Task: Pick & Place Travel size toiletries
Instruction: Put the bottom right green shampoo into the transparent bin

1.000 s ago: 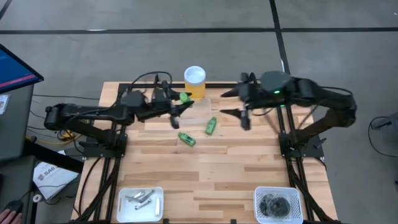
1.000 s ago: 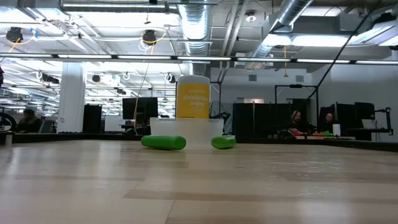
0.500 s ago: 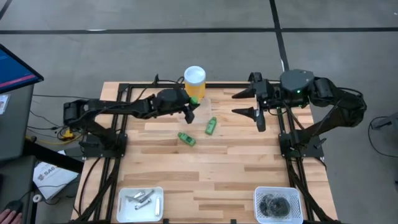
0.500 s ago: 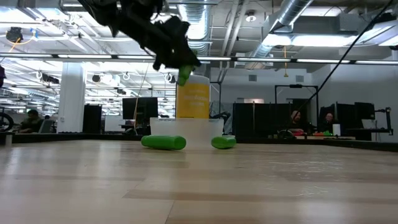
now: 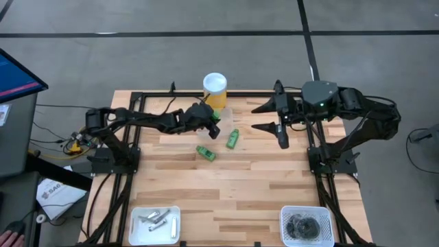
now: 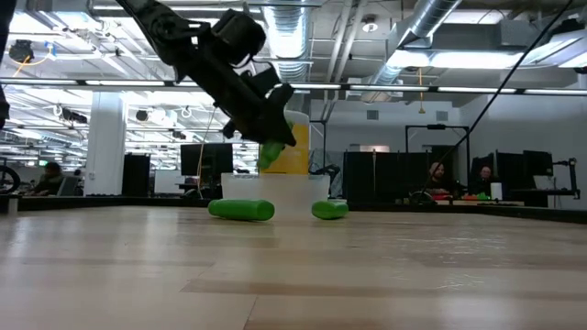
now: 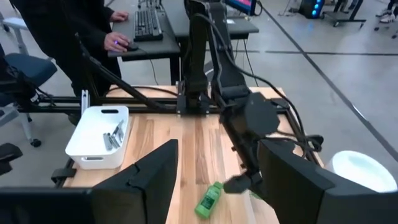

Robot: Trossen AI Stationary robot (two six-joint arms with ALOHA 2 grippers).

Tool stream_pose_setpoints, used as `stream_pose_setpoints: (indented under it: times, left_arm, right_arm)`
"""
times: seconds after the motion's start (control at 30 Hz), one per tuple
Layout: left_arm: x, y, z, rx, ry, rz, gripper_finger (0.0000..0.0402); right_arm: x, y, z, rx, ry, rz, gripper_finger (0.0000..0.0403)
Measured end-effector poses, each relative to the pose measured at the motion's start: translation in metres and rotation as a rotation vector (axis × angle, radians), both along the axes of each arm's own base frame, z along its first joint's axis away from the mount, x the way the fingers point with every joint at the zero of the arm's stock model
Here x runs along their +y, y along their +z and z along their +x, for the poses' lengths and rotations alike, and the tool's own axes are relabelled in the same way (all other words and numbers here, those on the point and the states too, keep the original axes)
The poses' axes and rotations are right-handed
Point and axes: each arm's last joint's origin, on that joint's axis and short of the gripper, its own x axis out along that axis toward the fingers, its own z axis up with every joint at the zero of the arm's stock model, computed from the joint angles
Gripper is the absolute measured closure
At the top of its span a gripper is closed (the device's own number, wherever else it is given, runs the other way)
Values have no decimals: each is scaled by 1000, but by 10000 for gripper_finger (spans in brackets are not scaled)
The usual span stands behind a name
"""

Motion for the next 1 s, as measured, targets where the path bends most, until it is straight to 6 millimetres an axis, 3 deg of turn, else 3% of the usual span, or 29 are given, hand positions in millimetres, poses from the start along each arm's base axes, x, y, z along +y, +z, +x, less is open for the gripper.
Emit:
stream_pose_setpoints:
  times: [0.23,0.47,0.73,1.0]
  left_arm:
    - [8,-2,-2,16,80,41,259]
    - [12,-2,-4,-92,225,-79,259]
    - [12,-2,-4,-172,348,-139,259]
    - [4,-15,-2,-174,433,-205,259]
  right_arm:
    - [0,0,0,1,-9,24,189]
    - [0,0,0,1,-8,24,189]
    - [0,0,1,-5,-8,25,189]
    - [0,0,1,-5,-7,25,189]
